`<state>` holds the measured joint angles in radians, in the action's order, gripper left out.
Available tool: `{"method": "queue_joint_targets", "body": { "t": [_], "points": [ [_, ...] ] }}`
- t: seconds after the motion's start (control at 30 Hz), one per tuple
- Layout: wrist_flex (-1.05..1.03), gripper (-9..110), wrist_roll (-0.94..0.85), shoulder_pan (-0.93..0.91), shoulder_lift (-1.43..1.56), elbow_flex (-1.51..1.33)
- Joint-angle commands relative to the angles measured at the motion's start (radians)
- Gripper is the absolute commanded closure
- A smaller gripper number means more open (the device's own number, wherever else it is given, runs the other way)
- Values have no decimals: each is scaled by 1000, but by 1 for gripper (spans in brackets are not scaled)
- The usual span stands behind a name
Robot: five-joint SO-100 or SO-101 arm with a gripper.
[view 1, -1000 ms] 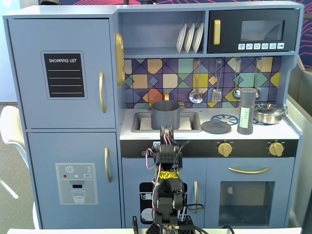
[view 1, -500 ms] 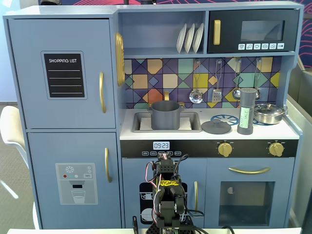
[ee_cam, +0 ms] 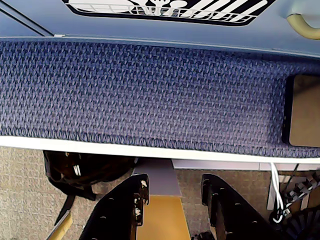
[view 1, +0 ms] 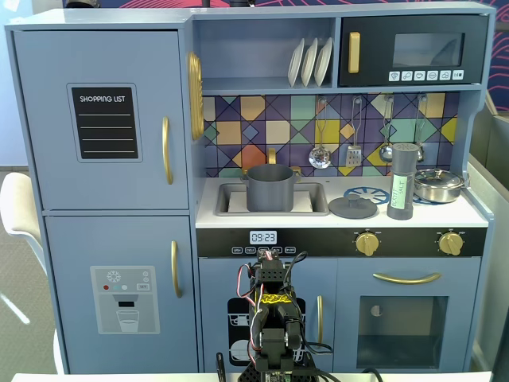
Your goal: Put salt in the gray recipient
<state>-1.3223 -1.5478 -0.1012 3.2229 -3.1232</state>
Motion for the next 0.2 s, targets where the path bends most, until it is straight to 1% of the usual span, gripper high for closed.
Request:
{"method": "queue_joint_targets", "body": {
  "t": [0.0, 0.17],
  "points": [
    [-5, 95, 14, -8, -3, 6],
    [-5, 95, 14, -8, -3, 6]
  ]
}}
